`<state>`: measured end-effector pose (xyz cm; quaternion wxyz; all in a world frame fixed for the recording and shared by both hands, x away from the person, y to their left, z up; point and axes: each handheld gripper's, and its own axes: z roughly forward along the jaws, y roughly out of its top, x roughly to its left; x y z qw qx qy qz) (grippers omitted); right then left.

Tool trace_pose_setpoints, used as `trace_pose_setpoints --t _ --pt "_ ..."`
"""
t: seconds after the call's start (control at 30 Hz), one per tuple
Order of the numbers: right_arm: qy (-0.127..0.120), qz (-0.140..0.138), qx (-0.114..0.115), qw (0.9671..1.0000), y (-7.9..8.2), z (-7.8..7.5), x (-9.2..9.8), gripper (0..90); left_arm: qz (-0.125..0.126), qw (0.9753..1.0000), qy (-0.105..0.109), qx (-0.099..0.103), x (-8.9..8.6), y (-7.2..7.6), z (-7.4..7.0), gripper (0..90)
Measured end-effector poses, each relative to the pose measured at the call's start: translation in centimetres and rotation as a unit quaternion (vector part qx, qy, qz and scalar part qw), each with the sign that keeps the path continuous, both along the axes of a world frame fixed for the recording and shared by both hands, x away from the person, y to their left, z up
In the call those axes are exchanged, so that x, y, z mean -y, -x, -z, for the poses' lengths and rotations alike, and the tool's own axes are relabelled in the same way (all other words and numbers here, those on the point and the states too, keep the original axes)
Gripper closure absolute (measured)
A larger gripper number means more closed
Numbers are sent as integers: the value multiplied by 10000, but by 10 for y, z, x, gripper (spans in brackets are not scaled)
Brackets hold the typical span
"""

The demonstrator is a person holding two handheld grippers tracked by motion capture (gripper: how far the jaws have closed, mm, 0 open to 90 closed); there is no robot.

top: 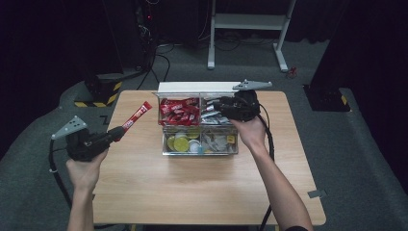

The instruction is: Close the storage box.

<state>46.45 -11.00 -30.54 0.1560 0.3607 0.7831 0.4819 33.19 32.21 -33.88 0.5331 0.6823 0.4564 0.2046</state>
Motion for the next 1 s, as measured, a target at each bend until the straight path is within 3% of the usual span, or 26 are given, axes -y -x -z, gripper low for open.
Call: trace_pose_setpoints --t 0.2,0.6,1.0 --pt "61 0 17 10000 0 -1 -1 545 -149 9999 -5 -55 -3 -4 11 865" --pt "32 -27 12 10000 0 0 0 546 -420 9977 -368 -396 3 -21 44 865" --pt "21 -21 20 10000 1 -1 1 548 -549 9963 -429 -504 12 -35 63 865"
